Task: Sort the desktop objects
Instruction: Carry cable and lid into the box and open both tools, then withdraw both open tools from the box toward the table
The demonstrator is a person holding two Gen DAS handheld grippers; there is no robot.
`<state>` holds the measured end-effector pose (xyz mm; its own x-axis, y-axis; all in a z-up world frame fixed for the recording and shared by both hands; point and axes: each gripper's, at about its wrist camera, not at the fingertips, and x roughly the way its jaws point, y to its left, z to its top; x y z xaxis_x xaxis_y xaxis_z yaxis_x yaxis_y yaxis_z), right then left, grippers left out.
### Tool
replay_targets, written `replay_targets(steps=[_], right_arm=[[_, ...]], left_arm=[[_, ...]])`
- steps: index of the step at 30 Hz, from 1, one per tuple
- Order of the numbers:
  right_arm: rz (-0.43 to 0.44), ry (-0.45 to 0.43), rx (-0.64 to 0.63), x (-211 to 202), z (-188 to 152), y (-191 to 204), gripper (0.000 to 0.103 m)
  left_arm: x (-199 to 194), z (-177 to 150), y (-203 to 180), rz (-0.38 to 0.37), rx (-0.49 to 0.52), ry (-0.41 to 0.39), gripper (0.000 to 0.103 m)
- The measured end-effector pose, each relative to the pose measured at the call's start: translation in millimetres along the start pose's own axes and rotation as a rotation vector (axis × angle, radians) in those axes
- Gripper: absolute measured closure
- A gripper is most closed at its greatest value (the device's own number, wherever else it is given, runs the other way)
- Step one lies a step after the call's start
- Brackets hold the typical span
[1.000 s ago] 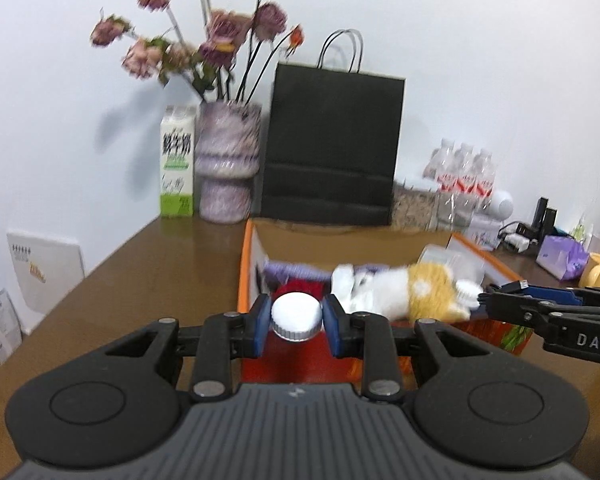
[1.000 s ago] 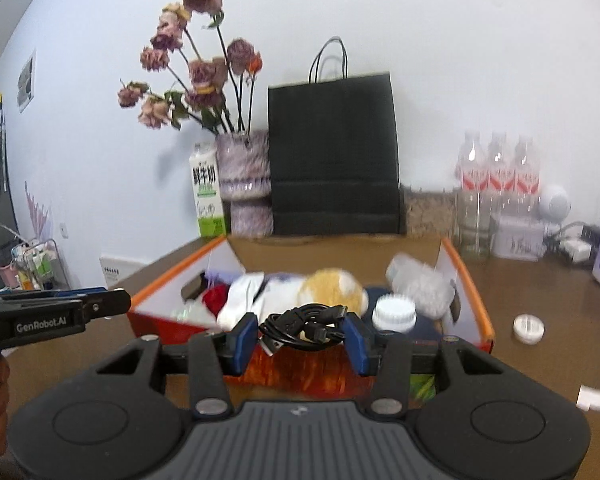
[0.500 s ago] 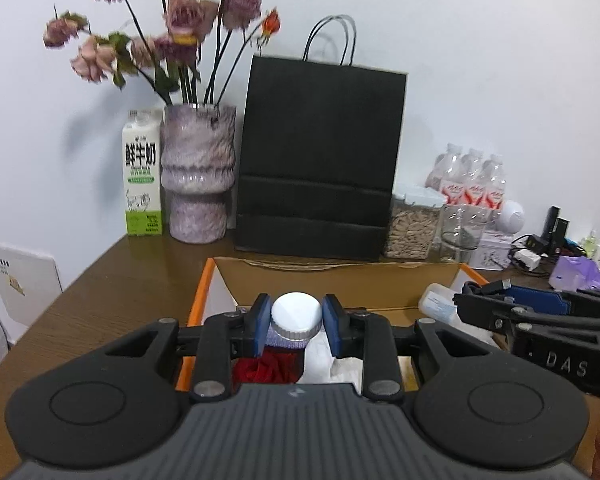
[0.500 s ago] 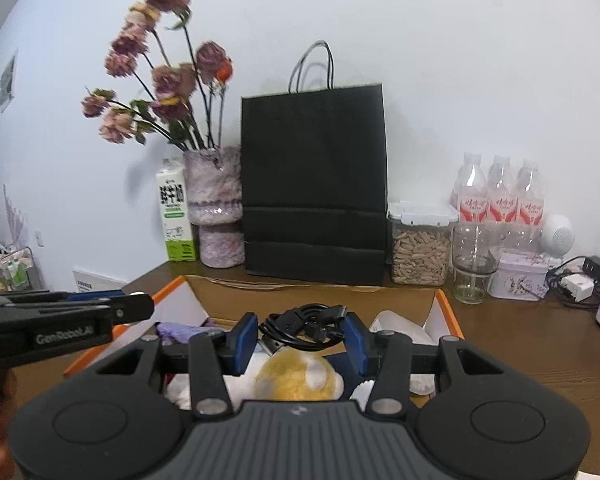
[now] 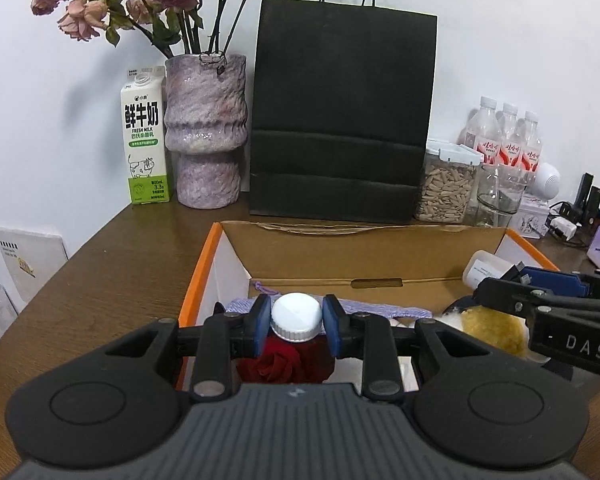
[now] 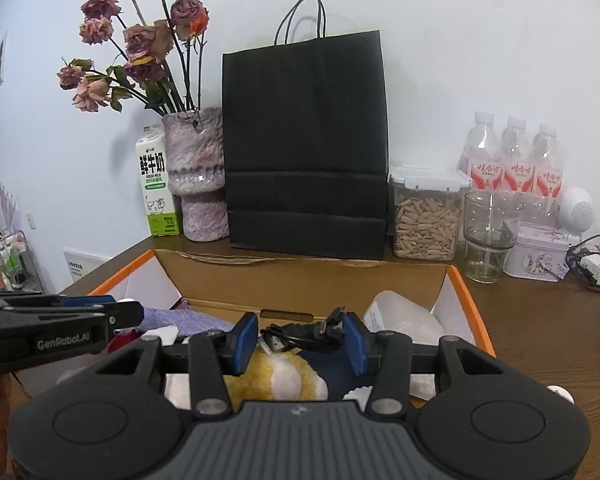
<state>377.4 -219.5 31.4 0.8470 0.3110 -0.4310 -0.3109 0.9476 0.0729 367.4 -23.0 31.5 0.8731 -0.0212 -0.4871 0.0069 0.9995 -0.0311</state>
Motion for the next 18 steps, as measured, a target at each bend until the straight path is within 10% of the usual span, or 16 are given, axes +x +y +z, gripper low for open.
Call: replay_targets(steps=[2,7,9,18], right_arm=[[0.002,0.001,0.001,0,0,1,0.055],[0.004,0.001,0.032,-4,1,-2,0.01],[-0.001,-0.009,0.024,-8,2,-1,0.008],[-0.012,-0.026,0.028,-17,5,1,0.0]], left_arm=[[0,-1,-1,0.002,0.006,-0.004,0.071],[-6,-1,-4,0.018,0.026,-0.036,0.018],[-9,0,-4,0.025,0.022,-0.06,0.0],[-16,1,-7,0.05,0.037,-0.105,0.0]])
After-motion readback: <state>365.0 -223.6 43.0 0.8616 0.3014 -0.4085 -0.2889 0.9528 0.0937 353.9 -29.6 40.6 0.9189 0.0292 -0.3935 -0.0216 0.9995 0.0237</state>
